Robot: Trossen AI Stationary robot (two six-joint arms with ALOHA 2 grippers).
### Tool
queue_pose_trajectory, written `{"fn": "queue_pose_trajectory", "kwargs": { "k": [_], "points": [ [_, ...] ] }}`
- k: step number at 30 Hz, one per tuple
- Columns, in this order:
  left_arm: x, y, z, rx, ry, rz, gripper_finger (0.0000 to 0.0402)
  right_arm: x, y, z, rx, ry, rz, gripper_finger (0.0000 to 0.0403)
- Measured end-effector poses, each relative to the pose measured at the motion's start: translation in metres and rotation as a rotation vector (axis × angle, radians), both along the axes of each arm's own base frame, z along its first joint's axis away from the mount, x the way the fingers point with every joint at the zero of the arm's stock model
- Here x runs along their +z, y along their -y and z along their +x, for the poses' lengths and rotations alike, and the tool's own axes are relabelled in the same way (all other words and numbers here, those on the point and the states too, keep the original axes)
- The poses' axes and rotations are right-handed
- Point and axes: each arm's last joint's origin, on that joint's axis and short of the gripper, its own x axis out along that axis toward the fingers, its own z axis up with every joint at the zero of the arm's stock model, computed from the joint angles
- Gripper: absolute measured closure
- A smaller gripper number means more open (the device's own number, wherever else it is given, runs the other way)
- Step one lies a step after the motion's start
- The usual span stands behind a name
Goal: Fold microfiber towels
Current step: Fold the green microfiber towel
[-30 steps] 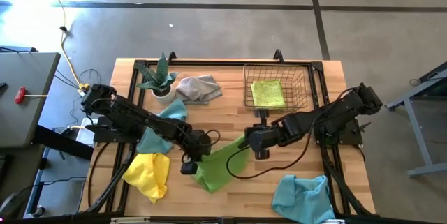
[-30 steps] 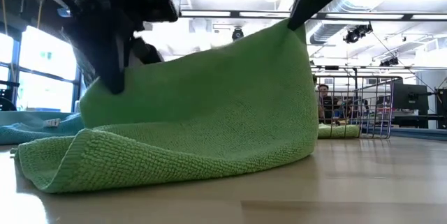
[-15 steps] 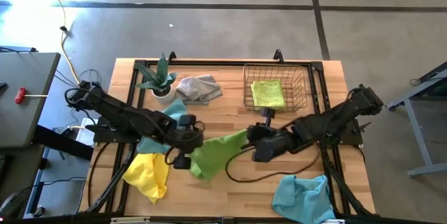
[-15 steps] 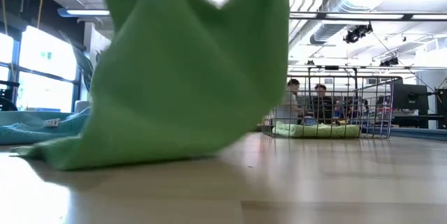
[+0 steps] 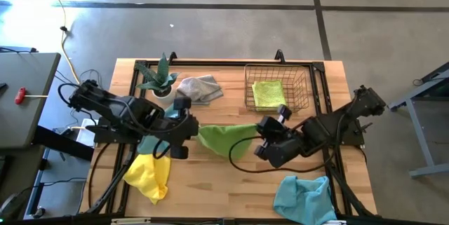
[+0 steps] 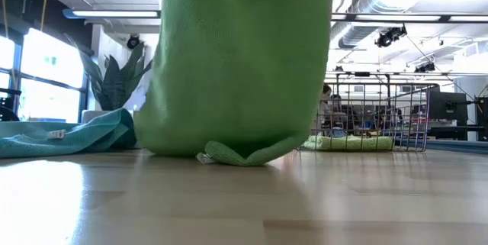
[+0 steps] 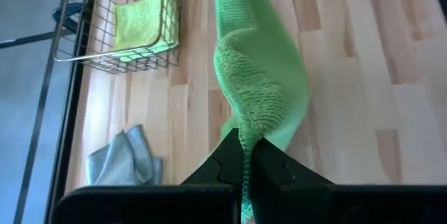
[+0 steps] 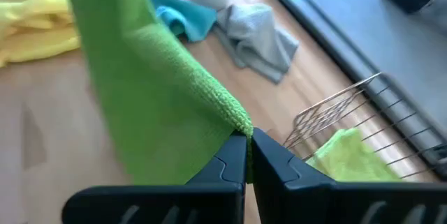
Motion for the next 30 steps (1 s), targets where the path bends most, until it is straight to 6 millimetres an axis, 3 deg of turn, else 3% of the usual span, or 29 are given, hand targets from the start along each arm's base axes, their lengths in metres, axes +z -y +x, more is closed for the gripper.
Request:
{"fn": "queue_pose_trajectory", "kwargs": {
  "k": [8, 14, 17, 21, 25, 27, 30],
  "points": [
    [0.017, -0.002, -0.003, -0.018, 0.036, 0.096, 0.0402, 0.035, -0.002, -0.006, 0.080, 0.045, -0.018, 0.0403],
    [0.035, -0.015, -0.005, 0.076, 0.090, 0.349, 0.0402, 0.046, 0.011, -0.004, 0.101, -0.006, -0.343, 0.0403],
    [0.038, -0.027, -0.005, 0.162, 0.087, 0.459, 0.0402, 0.045, 0.024, 0.002, 0.030, -0.018, -0.406, 0.0403],
    [0.035, -0.035, -0.004, 0.195, 0.086, 0.330, 0.0402, 0.039, 0.037, 0.009, -0.037, 0.027, -0.128, 0.0403],
    [0.029, -0.029, -0.005, 0.064, 0.025, 0.100, 0.0402, 0.034, 0.033, 0.009, 0.092, -0.071, 0.135, 0.0403],
    [0.028, -0.026, -0.005, 0.046, 0.020, 0.088, 0.0402, 0.033, 0.031, 0.009, 0.129, -0.091, 0.187, 0.0403],
    [0.030, -0.028, -0.007, 0.113, 0.031, 0.202, 0.0401, 0.033, 0.031, 0.007, 0.109, -0.090, 0.126, 0.0403]
  ]
}}
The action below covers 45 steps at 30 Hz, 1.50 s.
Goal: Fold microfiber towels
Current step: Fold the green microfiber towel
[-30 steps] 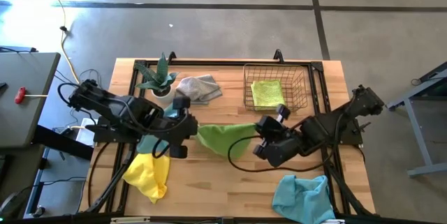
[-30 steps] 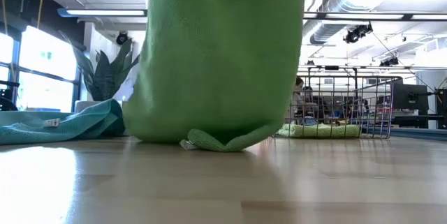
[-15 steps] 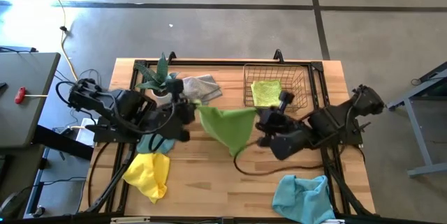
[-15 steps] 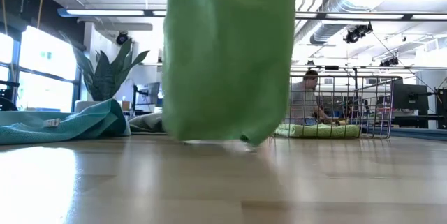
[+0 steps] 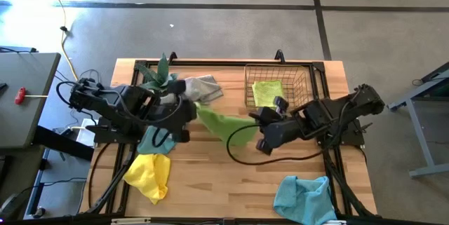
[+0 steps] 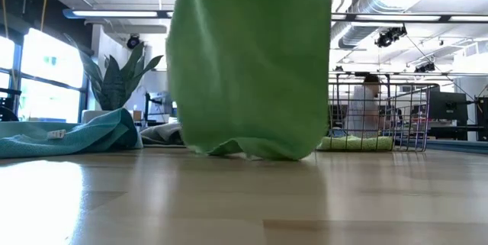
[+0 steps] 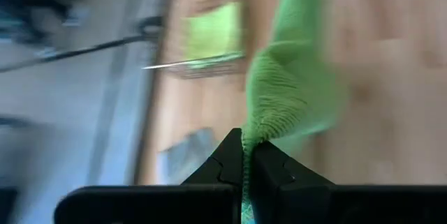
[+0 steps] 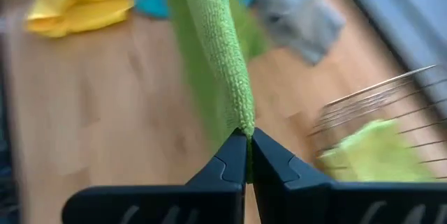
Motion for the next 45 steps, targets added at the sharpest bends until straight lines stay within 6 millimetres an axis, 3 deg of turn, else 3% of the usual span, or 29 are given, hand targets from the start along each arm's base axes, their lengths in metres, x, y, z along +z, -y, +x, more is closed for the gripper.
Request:
{"fn": "queue_pose_trajectory", "kwargs": {
  "k": [10, 15, 18, 21, 26, 29, 35, 38, 41, 45],
  "points": [
    [0.010, -0.028, -0.004, 0.248, 0.017, 0.378, 0.0401, 0.008, 0.035, 0.004, -0.078, -0.096, -0.664, 0.0403],
    [0.011, -0.040, -0.004, 0.320, 0.010, 0.426, 0.0401, 0.010, 0.049, 0.008, -0.101, -0.136, -0.739, 0.0403],
    [0.009, -0.039, -0.004, 0.316, 0.035, 0.343, 0.0401, 0.009, 0.048, 0.008, -0.116, -0.101, -0.655, 0.0403],
    [0.001, -0.027, -0.004, 0.243, 0.045, 0.099, 0.0401, 0.005, 0.037, 0.007, -0.053, -0.061, -0.443, 0.0403],
    [-0.035, 0.010, -0.001, 0.125, -0.054, -0.288, 0.0401, -0.009, 0.005, 0.003, 0.075, -0.077, -0.009, 0.0403],
    [-0.065, 0.038, 0.003, 0.080, -0.103, -0.366, 0.0401, -0.031, -0.016, -0.001, 0.105, -0.137, 0.114, 0.0403],
    [-0.119, 0.087, 0.006, -0.001, -0.120, -0.474, 0.0401, -0.095, -0.049, -0.003, 0.097, -0.167, 0.272, 0.0403],
    [-0.135, 0.108, 0.010, -0.059, -0.115, -0.572, 0.0401, -0.122, -0.063, -0.003, 0.154, -0.159, 0.398, 0.0403],
    [-0.143, 0.126, 0.016, -0.146, -0.092, -0.670, 0.0401, -0.137, -0.074, -0.001, 0.234, -0.122, 0.535, 0.0403],
    [-0.156, 0.139, 0.021, -0.224, -0.112, -0.727, 0.0401, -0.149, -0.077, 0.002, 0.279, -0.090, 0.577, 0.0403]
  ]
}}
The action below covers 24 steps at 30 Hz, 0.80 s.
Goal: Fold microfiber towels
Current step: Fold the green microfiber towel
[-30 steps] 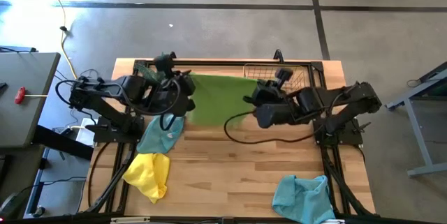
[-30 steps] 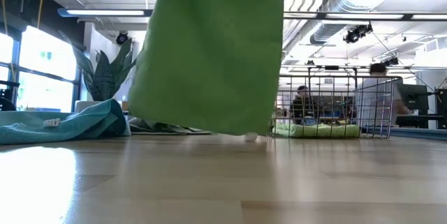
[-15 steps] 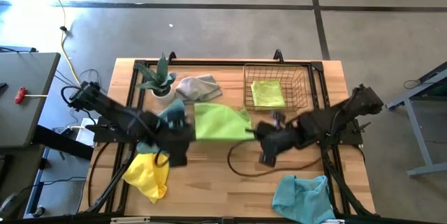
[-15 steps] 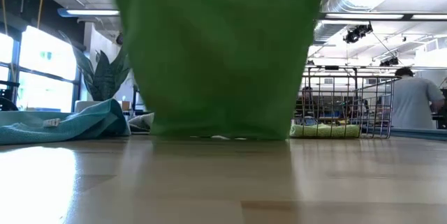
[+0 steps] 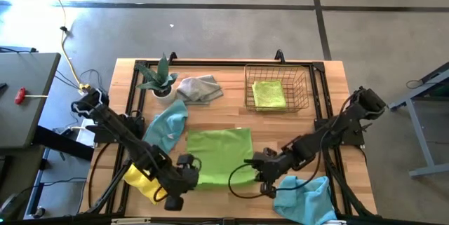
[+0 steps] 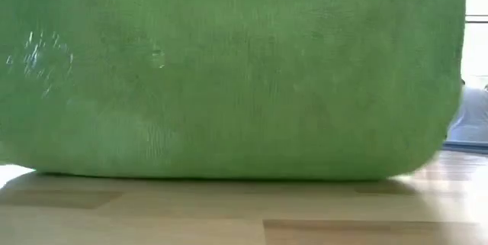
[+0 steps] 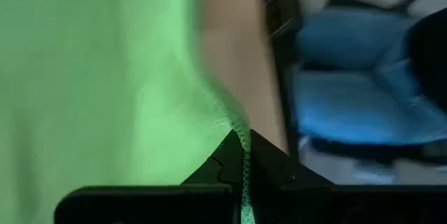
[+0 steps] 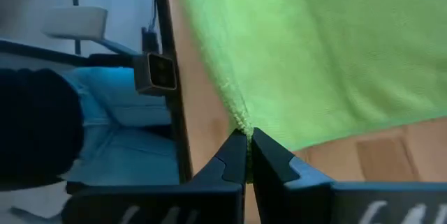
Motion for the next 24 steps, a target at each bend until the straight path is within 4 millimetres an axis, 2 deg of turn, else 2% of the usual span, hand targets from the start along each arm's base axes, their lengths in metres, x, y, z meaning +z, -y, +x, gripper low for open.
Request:
{"fn": "queue_pose_trajectory", "kwargs": {
  "k": [4, 7, 9, 11, 13, 15, 18, 24],
  "points": [
    [-0.023, 0.001, 0.004, 0.000, -0.066, 0.040, 0.0401, -0.015, 0.003, 0.002, 0.022, -0.038, -0.062, 0.0403],
    [-0.043, -0.008, 0.002, 0.017, -0.159, 0.096, 0.0401, -0.023, 0.009, 0.011, 0.047, -0.041, -0.108, 0.0403],
    [-0.052, -0.013, 0.008, 0.041, -0.165, 0.103, 0.0401, -0.030, 0.016, 0.015, 0.044, -0.069, -0.148, 0.0403],
    [-0.061, -0.023, 0.003, 0.071, -0.225, 0.166, 0.0401, -0.037, 0.021, 0.022, 0.036, -0.069, -0.185, 0.0403],
    [-0.069, -0.031, 0.009, 0.093, -0.218, 0.167, 0.0401, -0.044, 0.029, 0.026, 0.020, -0.099, -0.223, 0.0403],
    [-0.078, -0.045, 0.003, 0.108, -0.296, 0.217, 0.0401, -0.052, 0.036, 0.032, 0.016, -0.112, -0.248, 0.0403],
    [-0.088, -0.060, 0.006, 0.154, -0.305, 0.221, 0.0401, -0.060, 0.046, 0.038, 0.005, -0.142, -0.283, 0.0403],
    [-0.098, -0.085, 0.003, 0.191, -0.379, 0.264, 0.0401, -0.063, 0.066, 0.041, -0.048, -0.148, -0.445, 0.0403]
  ]
}}
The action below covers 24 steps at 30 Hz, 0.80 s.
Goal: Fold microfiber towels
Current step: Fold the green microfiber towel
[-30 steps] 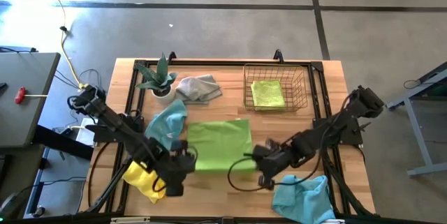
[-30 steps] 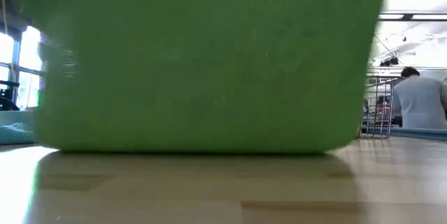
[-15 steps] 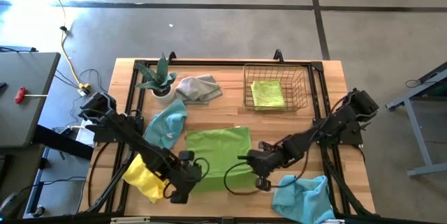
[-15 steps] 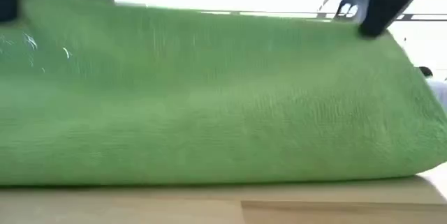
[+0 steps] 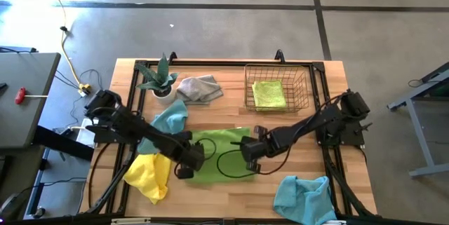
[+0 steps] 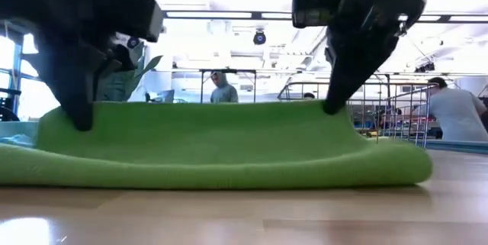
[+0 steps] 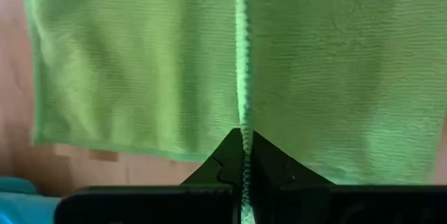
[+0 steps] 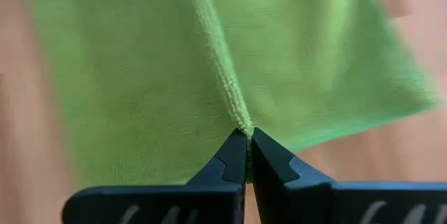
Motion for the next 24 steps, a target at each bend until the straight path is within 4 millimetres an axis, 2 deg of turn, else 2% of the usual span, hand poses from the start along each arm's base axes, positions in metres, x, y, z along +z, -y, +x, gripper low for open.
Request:
{"fn": "queue_pose_trajectory", "kwargs": {
  "k": [7, 14, 24],
  "points": [
    [0.001, -0.016, 0.001, 0.010, -0.019, 0.070, 0.0401, -0.001, 0.023, 0.006, -0.025, -0.006, -0.096, 0.0403],
    [0.002, -0.035, -0.001, 0.041, -0.059, 0.220, 0.0401, -0.002, 0.045, 0.011, -0.038, -0.020, -0.174, 0.0403],
    [0.001, -0.052, 0.002, 0.018, -0.085, 0.264, 0.0401, -0.003, 0.067, 0.015, -0.089, -0.033, -0.169, 0.0397]
  ]
}}
